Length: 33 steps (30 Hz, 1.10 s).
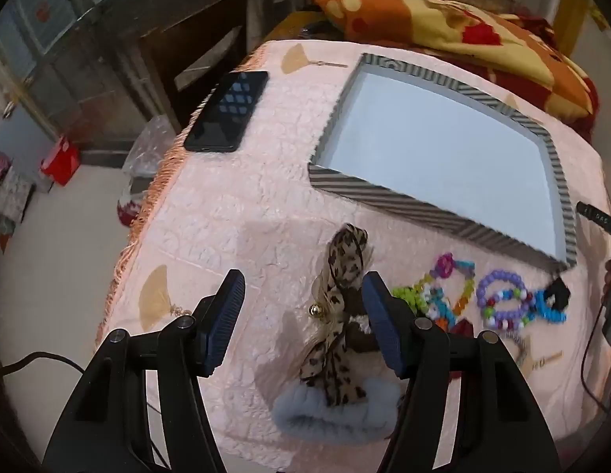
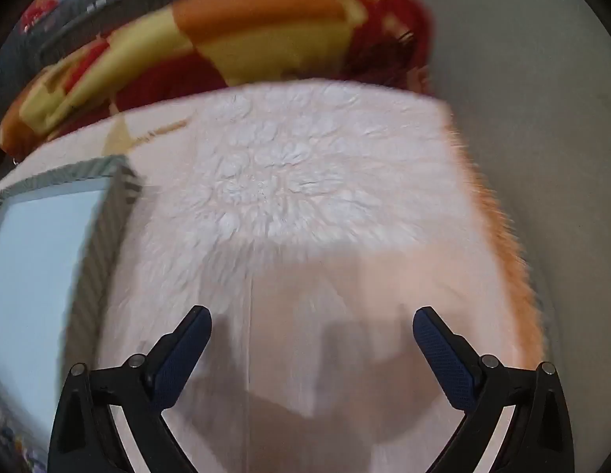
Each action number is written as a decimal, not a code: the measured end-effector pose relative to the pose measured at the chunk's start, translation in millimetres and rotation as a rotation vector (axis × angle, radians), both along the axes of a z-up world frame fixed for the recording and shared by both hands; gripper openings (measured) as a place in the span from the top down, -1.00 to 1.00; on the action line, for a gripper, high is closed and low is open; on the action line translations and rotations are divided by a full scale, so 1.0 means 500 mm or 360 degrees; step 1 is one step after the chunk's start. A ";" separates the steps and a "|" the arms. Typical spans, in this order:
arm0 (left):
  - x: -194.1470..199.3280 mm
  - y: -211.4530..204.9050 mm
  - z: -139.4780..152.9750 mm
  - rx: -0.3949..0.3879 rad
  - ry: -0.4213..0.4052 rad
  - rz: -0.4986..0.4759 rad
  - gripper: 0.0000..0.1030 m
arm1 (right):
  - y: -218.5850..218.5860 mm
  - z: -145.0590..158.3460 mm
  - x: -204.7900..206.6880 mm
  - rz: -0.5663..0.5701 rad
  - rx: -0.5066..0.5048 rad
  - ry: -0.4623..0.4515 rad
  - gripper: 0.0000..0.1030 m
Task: Organize jewelry
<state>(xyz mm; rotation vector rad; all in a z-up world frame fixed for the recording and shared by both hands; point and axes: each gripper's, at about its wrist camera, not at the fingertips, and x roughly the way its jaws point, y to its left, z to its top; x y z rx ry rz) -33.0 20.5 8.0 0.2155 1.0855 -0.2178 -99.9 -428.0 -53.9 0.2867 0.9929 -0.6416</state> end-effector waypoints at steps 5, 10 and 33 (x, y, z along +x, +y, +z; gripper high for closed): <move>0.001 0.015 -0.002 -0.0019 0.0015 -0.0106 -0.20 | 0.149 0.094 -0.115 -0.0075 0.0089 -0.0113 -0.99; -0.009 0.038 -0.004 -0.0093 0.0026 -0.0192 -0.20 | 0.316 0.112 -0.170 -0.0046 0.0206 -0.0172 -0.99; -0.056 0.043 0.002 -0.0111 0.0009 -0.0266 -0.20 | 0.554 0.132 -0.137 0.0255 0.0254 -0.0081 -0.99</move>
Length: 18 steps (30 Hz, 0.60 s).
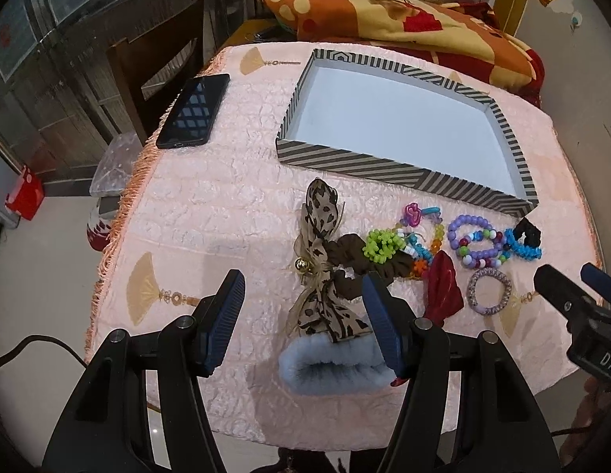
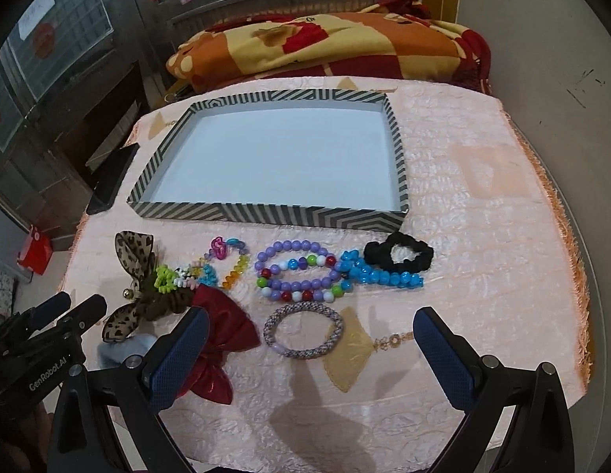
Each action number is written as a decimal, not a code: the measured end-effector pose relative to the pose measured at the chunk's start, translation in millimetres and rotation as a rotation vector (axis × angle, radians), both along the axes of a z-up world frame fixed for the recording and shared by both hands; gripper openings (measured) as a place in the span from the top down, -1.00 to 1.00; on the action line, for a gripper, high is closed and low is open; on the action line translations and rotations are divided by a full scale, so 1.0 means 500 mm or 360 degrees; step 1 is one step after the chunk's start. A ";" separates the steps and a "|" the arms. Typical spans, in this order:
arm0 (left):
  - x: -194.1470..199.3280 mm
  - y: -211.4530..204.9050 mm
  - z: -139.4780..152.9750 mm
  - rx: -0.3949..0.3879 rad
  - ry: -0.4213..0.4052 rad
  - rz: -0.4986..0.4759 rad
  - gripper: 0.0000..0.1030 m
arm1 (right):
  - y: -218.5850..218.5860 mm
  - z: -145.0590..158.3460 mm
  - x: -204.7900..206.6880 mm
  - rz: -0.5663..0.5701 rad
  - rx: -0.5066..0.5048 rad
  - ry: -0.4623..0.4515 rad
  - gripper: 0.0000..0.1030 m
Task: Organize jewelry
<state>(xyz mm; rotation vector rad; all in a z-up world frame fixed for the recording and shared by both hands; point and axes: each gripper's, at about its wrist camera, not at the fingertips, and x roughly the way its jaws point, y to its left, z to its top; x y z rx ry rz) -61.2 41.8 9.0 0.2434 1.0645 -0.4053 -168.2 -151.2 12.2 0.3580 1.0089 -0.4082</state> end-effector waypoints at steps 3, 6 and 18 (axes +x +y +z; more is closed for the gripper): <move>0.002 -0.001 0.001 -0.0001 0.0001 0.0002 -0.20 | -0.002 0.002 0.000 0.0000 0.0007 -0.0008 -0.99; 0.002 -0.001 0.001 0.0001 0.0008 -0.0001 -0.20 | -0.003 0.004 0.000 -0.0002 0.0020 -0.0007 -0.99; -0.012 -0.002 0.008 0.0007 0.0009 0.0004 -0.20 | 0.006 0.010 -0.002 0.0021 0.0014 -0.0006 -0.99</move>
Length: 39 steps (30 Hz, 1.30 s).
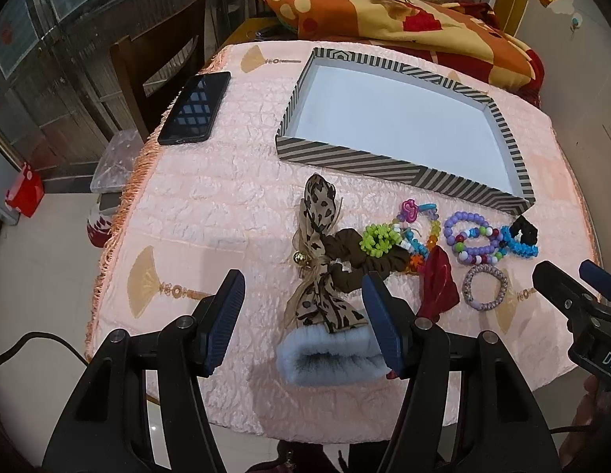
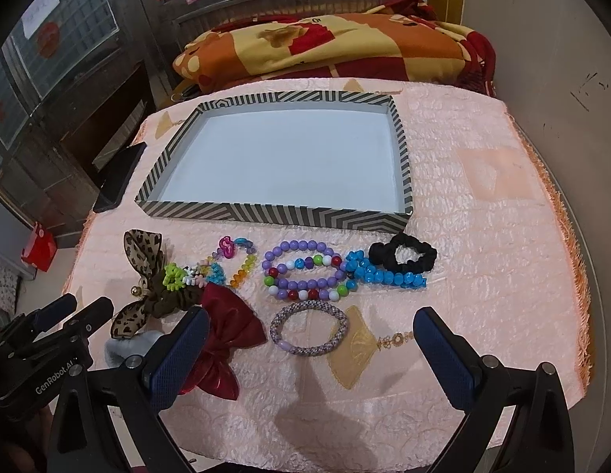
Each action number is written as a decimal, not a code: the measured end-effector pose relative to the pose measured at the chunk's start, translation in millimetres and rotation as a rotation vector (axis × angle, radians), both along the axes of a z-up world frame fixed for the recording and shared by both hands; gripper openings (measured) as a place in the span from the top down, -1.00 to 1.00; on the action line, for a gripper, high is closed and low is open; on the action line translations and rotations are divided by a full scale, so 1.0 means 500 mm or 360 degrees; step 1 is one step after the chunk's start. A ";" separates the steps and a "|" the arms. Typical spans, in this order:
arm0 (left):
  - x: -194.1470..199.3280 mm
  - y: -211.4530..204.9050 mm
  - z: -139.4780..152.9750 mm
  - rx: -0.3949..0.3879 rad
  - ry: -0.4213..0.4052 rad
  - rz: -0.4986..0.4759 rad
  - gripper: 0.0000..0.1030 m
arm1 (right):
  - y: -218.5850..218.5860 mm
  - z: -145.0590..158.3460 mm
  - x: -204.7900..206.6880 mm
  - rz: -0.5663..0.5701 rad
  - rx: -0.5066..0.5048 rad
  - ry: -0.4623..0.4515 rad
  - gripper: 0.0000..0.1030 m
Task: Organize jewelry
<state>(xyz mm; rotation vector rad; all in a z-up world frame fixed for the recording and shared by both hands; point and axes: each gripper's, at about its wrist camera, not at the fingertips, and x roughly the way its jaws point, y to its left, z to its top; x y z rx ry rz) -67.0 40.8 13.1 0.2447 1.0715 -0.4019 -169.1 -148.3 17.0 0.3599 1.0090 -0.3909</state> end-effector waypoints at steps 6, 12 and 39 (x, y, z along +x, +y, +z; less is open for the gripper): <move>-0.001 0.007 0.002 -0.0001 0.0005 0.0013 -0.20 | 0.007 0.003 -0.001 0.0020 -0.0001 -0.0003 -0.99; -0.001 0.018 0.000 0.0005 0.0016 0.0027 -0.20 | 0.016 -0.001 0.002 0.0039 0.0016 0.0003 -0.99; 0.009 0.024 -0.011 0.0030 0.0039 0.0050 -0.20 | 0.029 -0.016 0.021 0.0107 0.0041 0.0051 -0.99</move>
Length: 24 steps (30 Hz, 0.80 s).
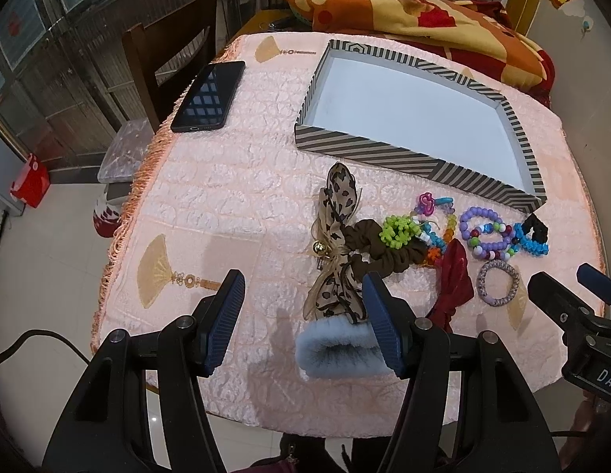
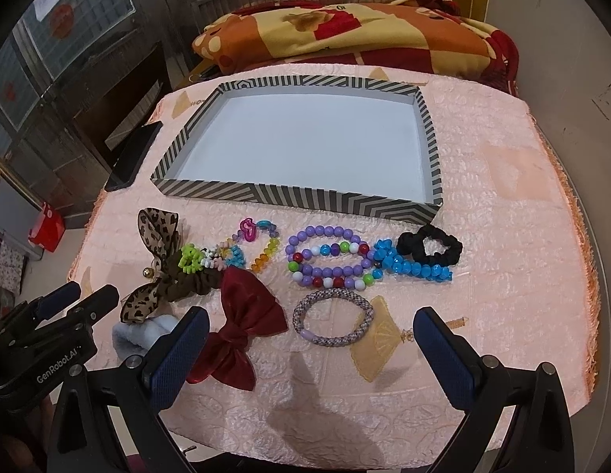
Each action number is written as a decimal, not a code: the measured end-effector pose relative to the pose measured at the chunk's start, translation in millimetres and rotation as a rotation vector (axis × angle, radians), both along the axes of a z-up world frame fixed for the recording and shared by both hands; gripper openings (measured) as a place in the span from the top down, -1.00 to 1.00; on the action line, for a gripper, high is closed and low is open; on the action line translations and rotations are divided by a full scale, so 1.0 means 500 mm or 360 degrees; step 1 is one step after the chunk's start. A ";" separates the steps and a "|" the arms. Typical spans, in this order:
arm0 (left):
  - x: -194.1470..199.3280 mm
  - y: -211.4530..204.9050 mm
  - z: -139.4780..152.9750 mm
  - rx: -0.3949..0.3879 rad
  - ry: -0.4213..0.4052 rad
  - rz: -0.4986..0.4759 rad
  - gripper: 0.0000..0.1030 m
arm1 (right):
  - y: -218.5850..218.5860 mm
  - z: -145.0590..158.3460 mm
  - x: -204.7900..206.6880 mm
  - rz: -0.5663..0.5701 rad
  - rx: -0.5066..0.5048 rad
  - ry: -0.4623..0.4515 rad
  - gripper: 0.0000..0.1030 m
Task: Organize jewelry
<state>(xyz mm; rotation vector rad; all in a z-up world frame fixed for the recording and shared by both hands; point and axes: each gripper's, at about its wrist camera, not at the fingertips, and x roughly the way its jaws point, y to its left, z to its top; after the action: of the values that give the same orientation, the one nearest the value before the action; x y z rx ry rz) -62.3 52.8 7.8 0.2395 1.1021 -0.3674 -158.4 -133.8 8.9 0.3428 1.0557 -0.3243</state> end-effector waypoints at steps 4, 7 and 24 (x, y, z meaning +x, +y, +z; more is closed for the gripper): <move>0.000 -0.001 -0.002 0.0005 0.0007 -0.0002 -0.20 | 0.002 -0.002 0.003 0.0009 -0.0008 0.0009 -0.99; 0.001 -0.002 -0.002 0.0005 0.0007 -0.0002 -0.20 | 0.001 -0.003 0.006 0.0012 0.0001 0.0015 -0.99; 0.011 -0.004 -0.010 0.0019 0.0029 0.0012 -0.20 | 0.005 -0.014 0.019 0.0043 0.0010 0.0043 -0.99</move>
<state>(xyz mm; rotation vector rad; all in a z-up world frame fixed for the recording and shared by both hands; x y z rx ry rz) -56.6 51.0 2.7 0.2427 1.1229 -0.3570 -148.7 -131.3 1.8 0.3305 1.0870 -0.3021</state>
